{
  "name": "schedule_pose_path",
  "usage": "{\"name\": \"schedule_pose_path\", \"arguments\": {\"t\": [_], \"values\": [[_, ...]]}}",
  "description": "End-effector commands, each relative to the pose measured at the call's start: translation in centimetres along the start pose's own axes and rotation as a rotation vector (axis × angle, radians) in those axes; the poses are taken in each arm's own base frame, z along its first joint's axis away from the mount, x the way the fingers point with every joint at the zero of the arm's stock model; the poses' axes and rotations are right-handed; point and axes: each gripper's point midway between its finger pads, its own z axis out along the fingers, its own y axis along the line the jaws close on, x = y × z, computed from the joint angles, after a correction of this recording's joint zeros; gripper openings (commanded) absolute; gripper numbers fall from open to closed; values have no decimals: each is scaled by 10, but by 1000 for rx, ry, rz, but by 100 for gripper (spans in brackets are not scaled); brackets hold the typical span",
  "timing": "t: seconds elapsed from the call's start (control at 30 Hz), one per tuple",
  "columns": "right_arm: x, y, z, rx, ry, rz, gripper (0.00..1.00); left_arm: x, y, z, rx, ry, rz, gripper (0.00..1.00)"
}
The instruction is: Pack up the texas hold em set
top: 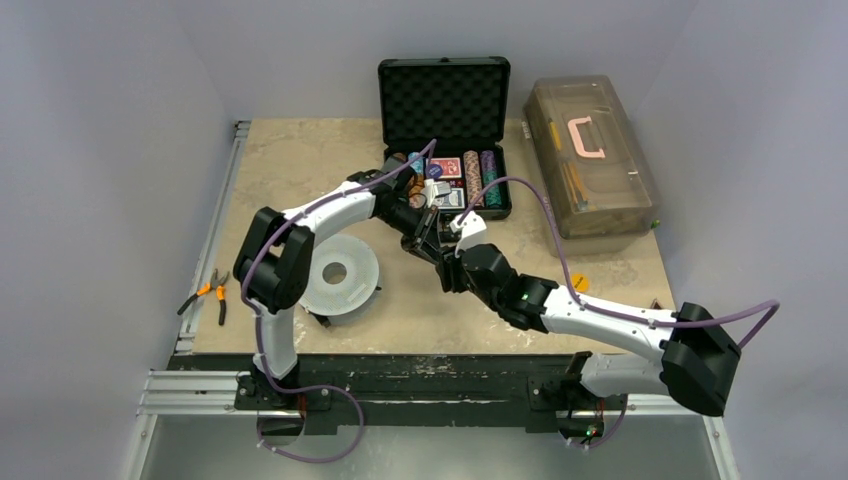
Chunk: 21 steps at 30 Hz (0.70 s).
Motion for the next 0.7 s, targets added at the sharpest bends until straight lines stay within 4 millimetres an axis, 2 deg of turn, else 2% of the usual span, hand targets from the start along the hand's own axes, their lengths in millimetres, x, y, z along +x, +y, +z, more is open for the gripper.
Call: {"name": "schedule_pose_path", "arguments": {"t": [0.0,0.1,0.17,0.2,0.3,0.43,0.53,0.67], "values": [[-27,-2,-4,22,-67,21,55,-4,-20,-8,31,-19,74,0],[-21,-4,-9,4,-47,20,77,-7,-23,-15,26,-47,93,0],[-17,3,-12,-75,-3,41,83,-9,-28,-21,38,-65,111,0],[-17,7,-15,-122,22,65,83,-10,-30,-25,50,-74,124,0],[-23,15,-27,-260,86,179,72,-9,-43,-31,97,-80,172,0],[-55,20,-49,-488,32,357,61,-4,-63,-36,183,-75,233,0],[-66,15,-53,-592,34,451,48,0,-75,-38,228,-74,271,0],[-71,21,-57,-710,44,525,43,6,-83,-38,251,-65,300,0]]}}
